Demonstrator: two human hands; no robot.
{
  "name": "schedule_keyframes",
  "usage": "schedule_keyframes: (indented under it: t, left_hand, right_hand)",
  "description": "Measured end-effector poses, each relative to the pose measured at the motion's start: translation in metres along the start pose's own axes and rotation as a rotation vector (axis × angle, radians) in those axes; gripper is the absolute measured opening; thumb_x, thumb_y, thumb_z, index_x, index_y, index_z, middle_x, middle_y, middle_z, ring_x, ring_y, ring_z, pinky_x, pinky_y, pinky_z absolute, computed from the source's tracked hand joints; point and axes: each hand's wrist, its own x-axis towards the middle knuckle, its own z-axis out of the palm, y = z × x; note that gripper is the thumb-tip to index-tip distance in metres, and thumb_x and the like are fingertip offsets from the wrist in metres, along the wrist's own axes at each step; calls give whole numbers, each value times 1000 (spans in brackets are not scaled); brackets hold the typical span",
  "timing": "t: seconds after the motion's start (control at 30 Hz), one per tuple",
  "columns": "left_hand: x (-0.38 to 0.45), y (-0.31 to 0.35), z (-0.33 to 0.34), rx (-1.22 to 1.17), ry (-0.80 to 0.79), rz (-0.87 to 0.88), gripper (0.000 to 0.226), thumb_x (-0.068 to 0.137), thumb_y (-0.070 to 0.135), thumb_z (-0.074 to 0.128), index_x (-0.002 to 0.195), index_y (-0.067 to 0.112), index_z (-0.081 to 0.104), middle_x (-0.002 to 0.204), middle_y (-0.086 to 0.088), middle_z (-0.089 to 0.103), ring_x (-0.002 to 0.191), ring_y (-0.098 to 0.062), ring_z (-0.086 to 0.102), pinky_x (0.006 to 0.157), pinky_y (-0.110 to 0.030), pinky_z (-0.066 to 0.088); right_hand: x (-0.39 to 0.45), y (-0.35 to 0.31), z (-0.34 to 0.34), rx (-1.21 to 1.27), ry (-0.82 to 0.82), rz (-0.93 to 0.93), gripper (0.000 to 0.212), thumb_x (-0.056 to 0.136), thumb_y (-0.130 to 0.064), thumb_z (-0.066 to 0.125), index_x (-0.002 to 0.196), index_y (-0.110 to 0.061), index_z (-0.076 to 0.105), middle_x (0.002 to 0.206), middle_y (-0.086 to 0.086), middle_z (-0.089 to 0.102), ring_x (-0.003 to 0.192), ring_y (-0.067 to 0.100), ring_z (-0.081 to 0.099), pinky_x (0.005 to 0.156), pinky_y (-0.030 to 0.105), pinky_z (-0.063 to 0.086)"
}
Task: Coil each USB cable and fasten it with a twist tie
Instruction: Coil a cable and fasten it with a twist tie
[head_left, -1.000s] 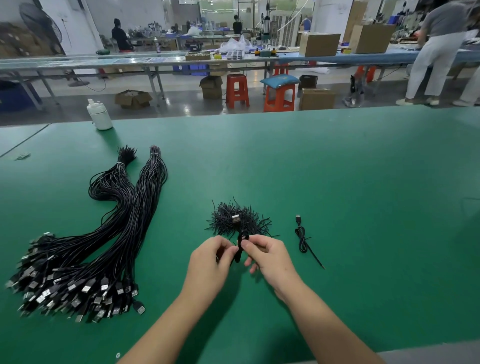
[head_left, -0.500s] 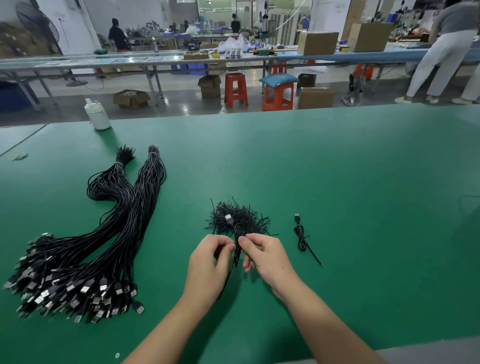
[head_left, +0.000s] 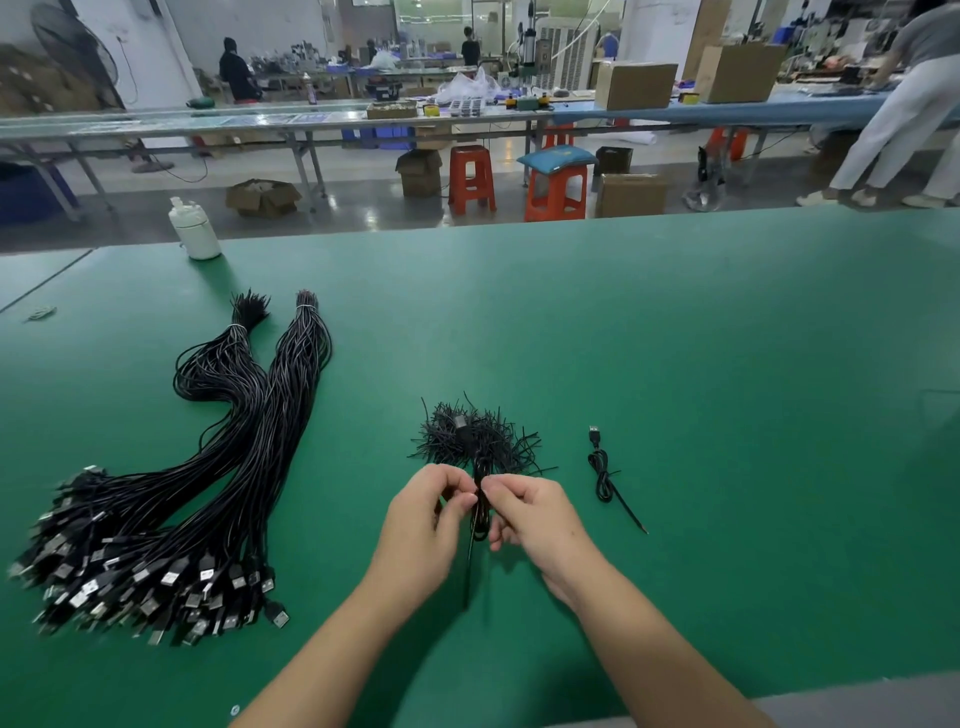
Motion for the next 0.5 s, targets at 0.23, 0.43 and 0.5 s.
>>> schedule_keyframes:
  t: [0.23, 0.43, 0.5]
  left_hand:
    - [4, -11, -2, 308, 25, 465, 10, 94, 12, 56, 89, 13, 65, 89, 5, 58, 84, -19, 52, 76, -32, 43]
    - [-6, -59, 25, 547, 74, 320, 23, 90, 24, 67, 110, 14, 66, 101, 2, 63, 91, -19, 56, 79, -32, 44]
    - [-16, -82, 28, 648, 4, 250, 25, 90, 24, 67, 112, 13, 66, 104, 1, 63, 95, -23, 59, 80, -35, 48]
  right_hand:
    - [5, 5, -9, 190, -144, 168, 22, 99, -22, 59, 89, -5, 70, 68, 8, 67, 46, 10, 46, 45, 22, 40]
    - [22, 11, -36, -220, 147, 70, 17, 97, -24, 63, 98, -9, 70, 73, 5, 70, 54, 12, 65, 58, 25, 57]
    - [31, 11, -55, -502, 268, 11, 12, 96, -29, 63, 95, -18, 70, 70, -2, 71, 51, 5, 66, 51, 15, 51]
